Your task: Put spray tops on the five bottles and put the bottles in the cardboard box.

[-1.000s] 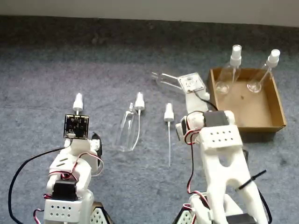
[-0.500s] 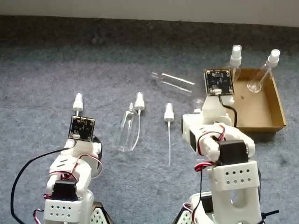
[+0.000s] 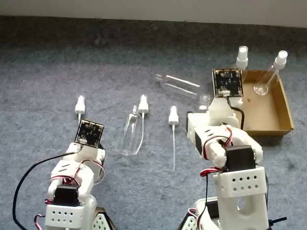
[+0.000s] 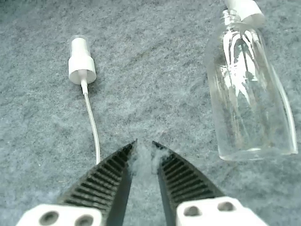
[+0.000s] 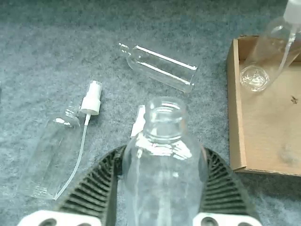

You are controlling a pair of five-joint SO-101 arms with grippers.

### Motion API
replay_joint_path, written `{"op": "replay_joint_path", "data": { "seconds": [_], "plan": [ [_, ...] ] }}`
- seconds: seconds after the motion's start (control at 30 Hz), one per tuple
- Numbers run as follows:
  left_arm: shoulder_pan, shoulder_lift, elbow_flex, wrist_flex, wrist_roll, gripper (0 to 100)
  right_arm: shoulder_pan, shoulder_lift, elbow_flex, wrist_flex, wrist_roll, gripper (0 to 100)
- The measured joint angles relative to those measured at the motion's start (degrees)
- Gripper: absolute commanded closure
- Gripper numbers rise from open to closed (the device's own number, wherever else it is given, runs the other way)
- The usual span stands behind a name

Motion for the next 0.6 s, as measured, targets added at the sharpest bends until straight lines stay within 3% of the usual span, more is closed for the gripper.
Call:
{"op": "replay_joint_path", "data": {
  "seconds": [0.2,0.43,0.6],
  "plan": [
    [0.0,0.0,0.0,0.0,-0.2,99,0.0,-1.9,0.0,3.4,0.0,87.1],
    [0.0,0.0,0.0,0.0,-0.2,99,0.0,-16.1,0.1,4.2,0.0,87.1],
    [0.0,0.0,0.0,0.0,-0.2,100,0.0,-24.5,8.4,0.7,0.0,87.1]
  ]
}}
